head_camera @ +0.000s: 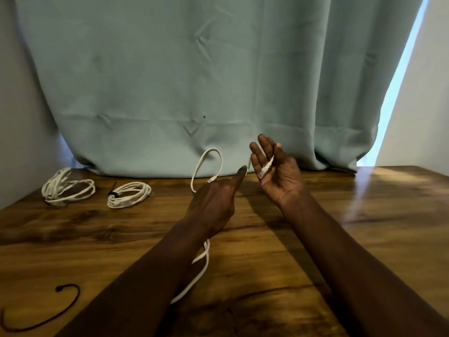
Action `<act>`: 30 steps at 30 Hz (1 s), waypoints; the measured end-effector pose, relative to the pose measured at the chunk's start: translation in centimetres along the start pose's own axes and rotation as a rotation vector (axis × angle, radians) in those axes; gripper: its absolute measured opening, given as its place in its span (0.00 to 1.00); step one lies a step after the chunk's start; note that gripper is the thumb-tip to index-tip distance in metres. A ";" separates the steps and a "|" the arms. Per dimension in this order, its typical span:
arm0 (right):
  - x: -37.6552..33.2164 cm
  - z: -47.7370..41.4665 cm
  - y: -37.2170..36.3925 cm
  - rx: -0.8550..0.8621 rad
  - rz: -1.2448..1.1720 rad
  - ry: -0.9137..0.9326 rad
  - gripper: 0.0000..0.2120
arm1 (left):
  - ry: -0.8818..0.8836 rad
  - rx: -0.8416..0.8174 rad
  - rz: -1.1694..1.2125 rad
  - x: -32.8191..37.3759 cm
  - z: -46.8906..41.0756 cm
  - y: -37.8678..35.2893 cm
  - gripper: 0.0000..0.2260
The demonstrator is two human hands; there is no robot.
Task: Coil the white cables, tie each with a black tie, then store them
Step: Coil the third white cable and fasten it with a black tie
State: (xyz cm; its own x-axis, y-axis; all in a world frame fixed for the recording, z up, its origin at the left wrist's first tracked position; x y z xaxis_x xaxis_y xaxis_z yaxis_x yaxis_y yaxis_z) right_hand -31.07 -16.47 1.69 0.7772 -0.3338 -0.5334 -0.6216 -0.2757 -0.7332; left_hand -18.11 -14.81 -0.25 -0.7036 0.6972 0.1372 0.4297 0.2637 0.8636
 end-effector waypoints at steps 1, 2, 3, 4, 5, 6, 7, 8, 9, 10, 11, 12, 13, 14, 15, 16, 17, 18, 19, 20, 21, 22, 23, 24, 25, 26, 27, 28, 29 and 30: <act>0.3 0.2 0.0 0.003 0.039 -0.016 0.08 | -0.013 0.005 0.006 0.1 0.1 0.1 0.33; 0.6 0.4 0.1 0.006 0.084 -0.025 0.09 | -0.044 -0.003 0.020 0.6 0.3 0.2 0.29; 0.8 0.6 0.1 0.004 0.130 -0.025 0.09 | -0.083 -0.021 0.039 1.1 0.4 0.1 0.26; 1.0 0.8 -0.2 -0.006 0.175 -0.018 0.09 | -0.119 -0.041 0.068 1.5 0.6 0.0 0.23; 1.2 0.9 -0.5 -0.020 0.224 -0.010 0.08 | -0.145 -0.062 0.092 1.8 0.7 -0.2 0.20; 1.3 1.1 -0.8 -0.030 0.295 -0.002 0.07 | -0.163 -0.081 0.104 2.1 0.7 -0.4 0.18; 1.3 1.2 -1.1 -0.030 0.415 0.010 0.07 | -0.165 -0.100 0.118 2.1 0.7 -0.5 0.18; 1.2 1.4 -1.3 -0.024 0.573 0.031 0.08 | -0.159 -0.116 0.147 1.9 0.7 -0.6 0.18; 1.0 1.6 -1.4 -0.013 0.735 0.063 0.09 | -0.155 -0.123 0.180 1.9 0.7 -0.5 0.18; 0.7 1.8 -1.4 -0.001 0.879 0.099 0.10 | -0.151 -0.122 0.208 1.9 0.6 -0.4 0.17; 0.6 2.0 -1.5 -0.002 1.002 0.136 0.10 | -0.140 -0.117 0.230 1.7 0.7 -0.1 0.14; 0.4 2.1 -1.6 -0.015 1.133 0.186 0.09 | -0.125 -0.103 0.240 1.4 0.8 0.3 0.11; 0.3 2.2 -1.9 -0.043 1.282 0.247 0.09 | -0.106 -0.086 0.242 1.1 0.8 0.7 0.08; 0.3 2.2 -2.2 -0.079 1.444 0.306 0.09 | -0.085 -0.069 0.232 0.8 0.9 1.2 0.08; 0.4 2.2 -2.6 -0.117 1.588 0.352 0.09 | -0.066 -0.059 0.222 0.5 0.9 1.6 0.07; 0.6 2.0 -2.7 -0.145 1.699 0.374 0.10 | -0.056 -0.052 0.215 0.2 1.0 1.9 0.05; 0.9 1.8 -2.8 -0.168 1.778 0.375 0.11 | -0.051 -0.045 0.222 -0.1 1.0 2.2 0.06; 1.1 1.6 -2.8 -0.186 1.839 0.360 0.11 | -0.051 -0.041 0.238 -0.4 1.0 2.5 0.09; 1.5 1.4 -2.9 -0.206 1.889 0.341 0.11 | -0.042 -0.026 0.260 -0.9 1.1 2.8 0.12; 1.8 1.3 -2.9 -0.218 1.934 0.318 0.11 | -0.029 0.008 0.267 -1.6 1.1 3.3 0.12; 2.0 1.2 -2.8 -0.217 1.971 0.289 0.11 | -0.014 0.047 0.263 -2.3 1.1 3.9 0.12; 2.2 1.1 -2.5 -0.198 1.999 0.245 0.12 | 0.007 0.091 0.249 -3.2 1.2 4.4 0.11; 2.3 1.0 -2.1 -0.168 2.008 0.187 0.13 | 0.021 0.131 0.239 -4.0 1.4 4.8 0.11; 2.4 1.0 -1.7 -0.143 1.974 0.117 0.16 | 0.023 0.165 0.237 -4.5 1.5 5.1 0.11; 2.8 1.1 -1.3 -0.133 1.882 0.036 0.20 | 0.016 0.193 0.246 -4.9 1.6 5.3 0.11; 3.4 1.4 -1.0 -0.143 1.749 -0.047 0.24 | 0.010 0.213 0.256 -5.1 1.7 5.4 0.12; 4.3 1.8 -1.1 -0.170 1.600 -0.124 0.27 | 0.007 0.239 0.259 -5.3 1.8 5.6 0.13; 5.1 2.3 -1.4 -0.198 1.449 -0.193 0.29 | 0.012 0.271 0.257 -5.4 2.0 5.8 0.13; 5.9 2.7 -1.8 -0.216 1.303 -0.254 0.28 | 0.022 0.312 0.259 -5.7 2.2 6.2 0.14; 6.6 2.9 -2.0 -0.219 1.170 -0.311 0.26 | 0.039 0.352 0.271 -6.2 2.4 6.5 0.14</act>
State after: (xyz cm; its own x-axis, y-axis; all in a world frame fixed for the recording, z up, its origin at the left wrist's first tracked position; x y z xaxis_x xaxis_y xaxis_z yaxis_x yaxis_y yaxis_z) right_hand -24.42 -15.55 -1.61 -0.2875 -0.2606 -0.9216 -0.9395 -0.1105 0.3243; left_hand -9.62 -15.78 3.33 -0.5568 0.7487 0.3597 0.7633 0.2904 0.5771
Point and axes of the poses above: each hand's wrist, its own z-axis away from the middle knuckle, its own y-axis out of the back of the hand, x = y × z, the point moved 10 cm from there along -z, towards the middle knuckle, and after that the axes turned 8 degrees about -x, right-handed, at the moved point
